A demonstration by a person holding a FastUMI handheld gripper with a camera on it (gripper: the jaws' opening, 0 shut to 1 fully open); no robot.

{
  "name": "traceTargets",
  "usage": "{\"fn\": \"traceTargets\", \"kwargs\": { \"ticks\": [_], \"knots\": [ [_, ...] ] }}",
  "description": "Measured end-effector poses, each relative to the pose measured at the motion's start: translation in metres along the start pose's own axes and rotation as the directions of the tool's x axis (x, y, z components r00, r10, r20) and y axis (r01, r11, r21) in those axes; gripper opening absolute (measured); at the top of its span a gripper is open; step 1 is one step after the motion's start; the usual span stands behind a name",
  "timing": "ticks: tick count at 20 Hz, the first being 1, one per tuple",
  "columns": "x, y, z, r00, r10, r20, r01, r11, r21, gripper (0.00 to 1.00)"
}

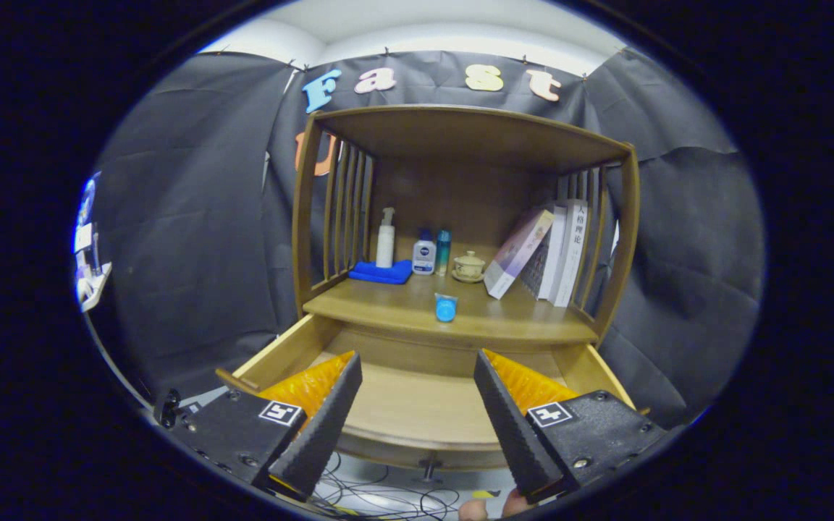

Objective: Pull open the drawer, take out the items inside it, and place them on the countertop above the cabinet.

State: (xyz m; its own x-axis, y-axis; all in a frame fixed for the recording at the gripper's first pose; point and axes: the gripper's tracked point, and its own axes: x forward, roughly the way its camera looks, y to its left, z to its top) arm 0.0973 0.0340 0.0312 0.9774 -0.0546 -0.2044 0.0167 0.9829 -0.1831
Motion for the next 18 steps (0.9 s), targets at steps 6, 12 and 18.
{"fn": "traceTargets", "kwargs": {
  "ticks": [6,12,18],
  "knots": [
    [-0.014,-0.012,-0.056,0.998,-0.045,0.042,0.046,0.999,-0.008,0.98],
    [-0.010,-0.009,-0.105,0.997,-0.073,0.023,0.073,0.997,-0.019,0.98],
    [0.006,-0.019,-0.136,0.993,-0.121,-0.003,0.121,0.993,0.007,0.99]
  ]
}}
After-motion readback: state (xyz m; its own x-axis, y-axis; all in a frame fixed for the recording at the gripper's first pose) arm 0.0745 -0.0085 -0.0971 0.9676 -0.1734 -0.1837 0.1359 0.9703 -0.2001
